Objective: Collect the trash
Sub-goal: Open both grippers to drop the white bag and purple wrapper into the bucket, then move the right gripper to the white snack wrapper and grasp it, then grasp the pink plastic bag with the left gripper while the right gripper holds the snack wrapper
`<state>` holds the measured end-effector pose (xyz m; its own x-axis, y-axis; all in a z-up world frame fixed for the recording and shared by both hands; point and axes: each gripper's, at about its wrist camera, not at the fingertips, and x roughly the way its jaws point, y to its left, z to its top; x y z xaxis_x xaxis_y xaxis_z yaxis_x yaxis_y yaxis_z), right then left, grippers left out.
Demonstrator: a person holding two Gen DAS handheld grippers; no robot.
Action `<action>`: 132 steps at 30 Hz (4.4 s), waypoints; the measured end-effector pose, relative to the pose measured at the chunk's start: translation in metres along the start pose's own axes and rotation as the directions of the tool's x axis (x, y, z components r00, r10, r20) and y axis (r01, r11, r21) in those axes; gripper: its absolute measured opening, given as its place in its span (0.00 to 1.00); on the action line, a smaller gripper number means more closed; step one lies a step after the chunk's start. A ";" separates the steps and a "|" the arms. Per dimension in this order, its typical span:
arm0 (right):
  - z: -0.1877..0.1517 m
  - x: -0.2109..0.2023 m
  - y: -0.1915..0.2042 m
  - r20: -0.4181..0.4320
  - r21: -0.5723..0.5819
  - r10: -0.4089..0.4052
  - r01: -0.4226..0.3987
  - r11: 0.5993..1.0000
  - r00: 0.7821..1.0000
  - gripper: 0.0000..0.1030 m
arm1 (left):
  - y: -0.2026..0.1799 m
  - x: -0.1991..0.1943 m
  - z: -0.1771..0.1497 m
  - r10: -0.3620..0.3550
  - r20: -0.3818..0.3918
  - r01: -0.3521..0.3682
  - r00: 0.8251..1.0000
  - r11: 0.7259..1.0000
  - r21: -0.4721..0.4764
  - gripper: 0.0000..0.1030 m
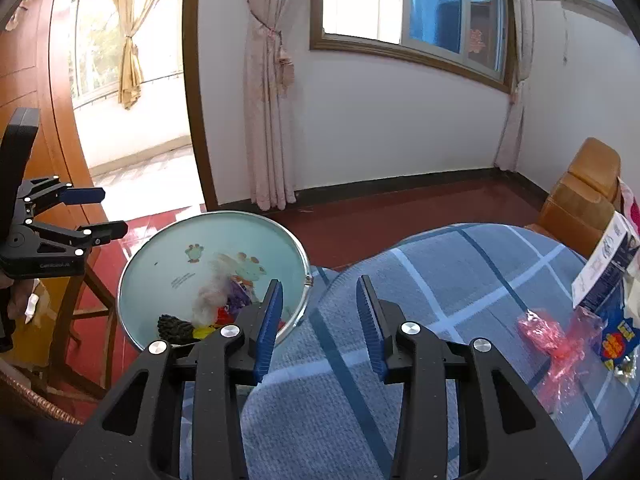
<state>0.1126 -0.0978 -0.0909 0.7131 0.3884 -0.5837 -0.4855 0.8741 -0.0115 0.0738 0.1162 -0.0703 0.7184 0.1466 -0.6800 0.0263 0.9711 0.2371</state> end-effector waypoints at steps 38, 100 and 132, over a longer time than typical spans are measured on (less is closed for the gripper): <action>-0.124 -0.115 -0.173 -0.277 0.457 -0.387 0.475 0.752 0.879 0.81 | -0.080 -0.003 0.000 -0.119 0.005 0.118 0.993 0.988 0.102 0.92; -0.160 -0.165 -0.228 -0.296 0.480 -0.461 0.548 0.685 0.836 0.28 | -0.282 -0.030 0.087 -0.351 0.076 0.325 0.933 0.915 0.239 0.94; -0.153 -0.164 -0.220 -0.220 0.467 -0.450 0.499 0.730 0.865 0.29 | -0.265 0.018 0.133 -0.167 0.094 0.155 0.981 0.981 0.119 0.94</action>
<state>0.0255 -0.3987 -0.1164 0.7244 -0.1215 -0.6786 0.2374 0.9681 0.0800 0.1719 -0.1640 -0.0531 0.7660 -0.0358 -0.6418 0.2200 0.9528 0.2094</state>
